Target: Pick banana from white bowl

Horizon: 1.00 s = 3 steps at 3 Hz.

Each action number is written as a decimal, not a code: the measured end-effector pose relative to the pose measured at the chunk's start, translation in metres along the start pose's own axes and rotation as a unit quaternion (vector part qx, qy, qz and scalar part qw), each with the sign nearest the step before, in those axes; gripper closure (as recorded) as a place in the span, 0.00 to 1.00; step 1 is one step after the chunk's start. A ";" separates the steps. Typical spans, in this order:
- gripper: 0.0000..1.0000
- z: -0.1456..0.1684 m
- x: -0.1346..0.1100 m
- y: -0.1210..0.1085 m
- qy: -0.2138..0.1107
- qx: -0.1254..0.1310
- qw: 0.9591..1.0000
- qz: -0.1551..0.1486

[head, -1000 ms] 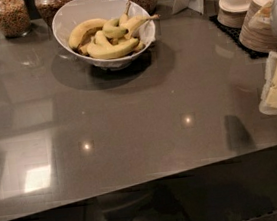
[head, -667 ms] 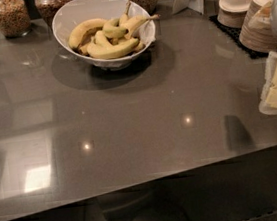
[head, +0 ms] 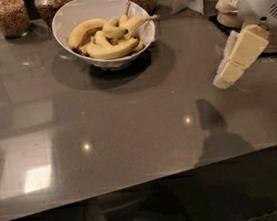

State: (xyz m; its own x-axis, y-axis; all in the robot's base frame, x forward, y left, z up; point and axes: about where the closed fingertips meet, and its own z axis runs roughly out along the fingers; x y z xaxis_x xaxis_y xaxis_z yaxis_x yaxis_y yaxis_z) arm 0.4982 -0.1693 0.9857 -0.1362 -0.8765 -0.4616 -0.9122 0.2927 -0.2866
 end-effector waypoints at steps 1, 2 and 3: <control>0.00 0.020 -0.039 -0.031 -0.077 0.006 0.997 0.009; 0.00 0.046 -0.076 -0.061 -0.120 0.002 0.993 0.020; 0.00 0.085 -0.125 -0.082 -0.127 -0.022 0.991 0.031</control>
Offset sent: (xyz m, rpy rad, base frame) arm 0.1400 0.1091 0.0193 0.3492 -0.0648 0.0428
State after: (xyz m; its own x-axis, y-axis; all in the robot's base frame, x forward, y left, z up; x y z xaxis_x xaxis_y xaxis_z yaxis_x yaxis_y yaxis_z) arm 0.6227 -0.0511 0.9950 -0.0953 -0.7314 -0.6752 -0.9220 0.3206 -0.2171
